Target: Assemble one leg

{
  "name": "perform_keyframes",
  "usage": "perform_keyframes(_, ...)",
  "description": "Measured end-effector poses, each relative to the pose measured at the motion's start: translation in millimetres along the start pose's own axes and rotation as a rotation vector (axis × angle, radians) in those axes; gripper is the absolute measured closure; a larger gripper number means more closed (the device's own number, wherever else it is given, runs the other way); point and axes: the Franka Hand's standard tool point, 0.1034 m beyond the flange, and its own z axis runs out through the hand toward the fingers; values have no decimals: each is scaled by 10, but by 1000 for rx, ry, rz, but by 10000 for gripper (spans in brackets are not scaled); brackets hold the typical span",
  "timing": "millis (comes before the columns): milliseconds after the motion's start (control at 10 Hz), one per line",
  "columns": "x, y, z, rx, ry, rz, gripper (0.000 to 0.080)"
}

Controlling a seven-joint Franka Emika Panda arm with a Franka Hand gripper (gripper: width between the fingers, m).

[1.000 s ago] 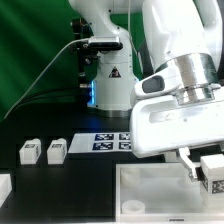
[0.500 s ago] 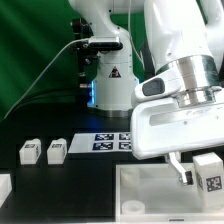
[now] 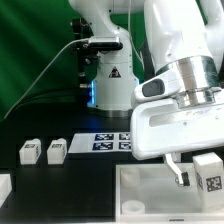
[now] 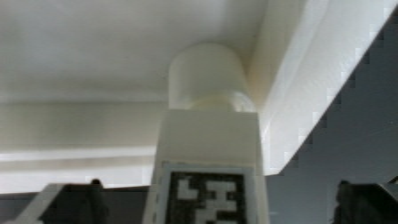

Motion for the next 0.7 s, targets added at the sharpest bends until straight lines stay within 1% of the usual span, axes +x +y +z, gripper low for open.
perform_keyframes(500,-6,1,4,0,-1,0,150)
perform_keyframes(600,-7,-7,4,5,-31,4,150)
perform_keyframes(700,98,-19,-92,15,-82,4,150)
